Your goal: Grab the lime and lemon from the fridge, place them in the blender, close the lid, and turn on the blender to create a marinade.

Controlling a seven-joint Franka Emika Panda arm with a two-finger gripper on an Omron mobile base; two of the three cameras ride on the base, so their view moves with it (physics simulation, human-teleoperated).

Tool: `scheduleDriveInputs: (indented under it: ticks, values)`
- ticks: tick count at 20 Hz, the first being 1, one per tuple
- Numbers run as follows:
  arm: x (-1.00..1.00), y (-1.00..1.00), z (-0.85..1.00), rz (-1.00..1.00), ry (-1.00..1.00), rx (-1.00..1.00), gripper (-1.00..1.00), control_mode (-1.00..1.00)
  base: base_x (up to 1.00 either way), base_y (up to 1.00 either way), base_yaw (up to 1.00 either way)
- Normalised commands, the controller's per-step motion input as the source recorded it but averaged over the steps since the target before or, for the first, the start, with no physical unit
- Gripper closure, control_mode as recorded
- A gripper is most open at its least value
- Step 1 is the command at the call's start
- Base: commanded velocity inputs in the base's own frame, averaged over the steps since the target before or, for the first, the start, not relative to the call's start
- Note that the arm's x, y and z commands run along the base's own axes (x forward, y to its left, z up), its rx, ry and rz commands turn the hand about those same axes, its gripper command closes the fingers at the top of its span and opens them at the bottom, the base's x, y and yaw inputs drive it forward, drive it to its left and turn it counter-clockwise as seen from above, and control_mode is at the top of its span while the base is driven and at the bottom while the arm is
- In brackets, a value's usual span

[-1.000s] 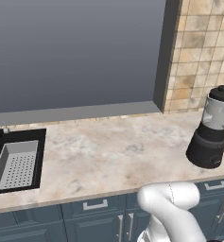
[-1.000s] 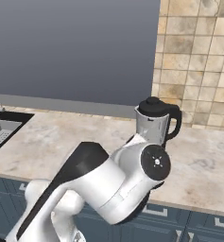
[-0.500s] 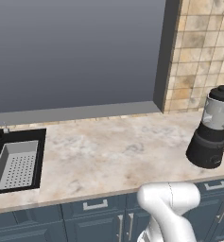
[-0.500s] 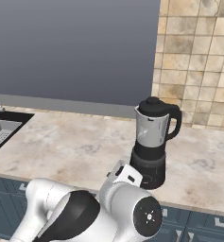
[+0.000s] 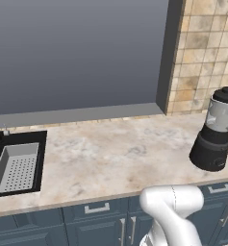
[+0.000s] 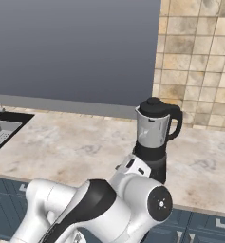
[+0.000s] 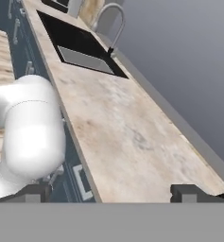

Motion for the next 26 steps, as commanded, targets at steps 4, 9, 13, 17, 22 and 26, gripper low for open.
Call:
scheduleDriveInputs:
  ticks: [4,9,13,17,22,26]
  values:
    - [0.34,-0.25,-0.26,0.0,0.0,0.0,-1.0,-1.0,0.0,0.0,0.0]
    - [0.14,-0.27,-0.32,0.0,0.0,0.0,-1.0,-1.0,0.0,0.0,0.0]
    - [0.19,-0.17,-0.22,0.0,0.0,0.0,-1.0,-1.0,0.0,0.0,0.0]
    - [0.2,-0.16,-0.18,0.0,0.0,0.0,-1.0,-1.0,0.0,0.0,0.0]
    - [0.12,-0.12,-0.16,0.0,0.0,0.0,-1.0,-1.0,0.0,0.0,0.0]
    - [0.0,0.0,-0.06,0.0,-0.03,0.0,-1.0,-1.0,0.0,0.0,0.0]
